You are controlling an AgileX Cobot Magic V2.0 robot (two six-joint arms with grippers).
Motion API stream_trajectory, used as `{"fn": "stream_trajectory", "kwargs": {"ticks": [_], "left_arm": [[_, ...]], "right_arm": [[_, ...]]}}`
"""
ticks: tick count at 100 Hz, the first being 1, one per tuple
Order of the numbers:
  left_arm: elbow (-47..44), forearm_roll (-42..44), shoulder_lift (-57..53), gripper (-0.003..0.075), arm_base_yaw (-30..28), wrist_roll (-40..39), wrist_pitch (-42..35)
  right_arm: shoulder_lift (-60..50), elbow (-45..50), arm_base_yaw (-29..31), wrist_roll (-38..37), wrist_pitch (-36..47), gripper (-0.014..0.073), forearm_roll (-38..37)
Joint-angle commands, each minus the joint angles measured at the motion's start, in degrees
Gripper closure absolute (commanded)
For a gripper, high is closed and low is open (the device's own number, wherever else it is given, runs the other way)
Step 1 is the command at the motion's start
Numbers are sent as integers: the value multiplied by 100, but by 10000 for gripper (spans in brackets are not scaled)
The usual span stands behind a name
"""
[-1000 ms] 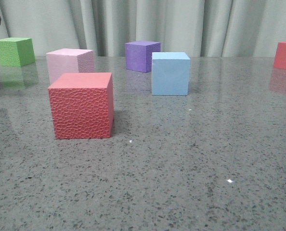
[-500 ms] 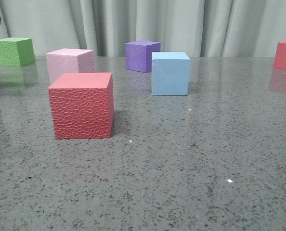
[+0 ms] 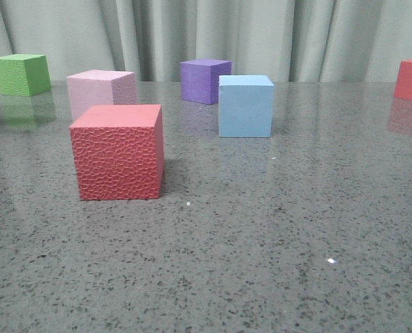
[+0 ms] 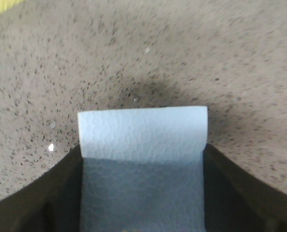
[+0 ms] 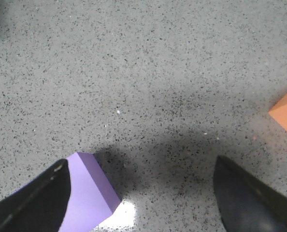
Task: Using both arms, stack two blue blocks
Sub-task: 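Lift the second light blue cube with the left gripper over the placed cube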
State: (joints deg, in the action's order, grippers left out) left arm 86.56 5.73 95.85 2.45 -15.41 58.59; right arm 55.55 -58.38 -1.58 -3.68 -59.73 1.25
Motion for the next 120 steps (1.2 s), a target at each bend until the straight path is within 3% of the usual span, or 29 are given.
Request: {"fn": "stream_trajectory", "kwargs": {"ticks": [1, 32, 74, 120], "left_arm": [[560, -243, -270, 470, 50, 298, 138], [1538, -717, -270, 470, 50, 828, 712], [1666, -2209, -270, 470, 91, 1939, 698], [1666, -2233, -270, 470, 1135, 2885, 343]], "right_arm": [[-80, -134, 41, 42, 287, -6, -4], [-80, -134, 41, 42, 287, -6, -4], [-80, -134, 41, 42, 287, -6, -4], [-80, -134, 41, 42, 287, -6, -4]]}}
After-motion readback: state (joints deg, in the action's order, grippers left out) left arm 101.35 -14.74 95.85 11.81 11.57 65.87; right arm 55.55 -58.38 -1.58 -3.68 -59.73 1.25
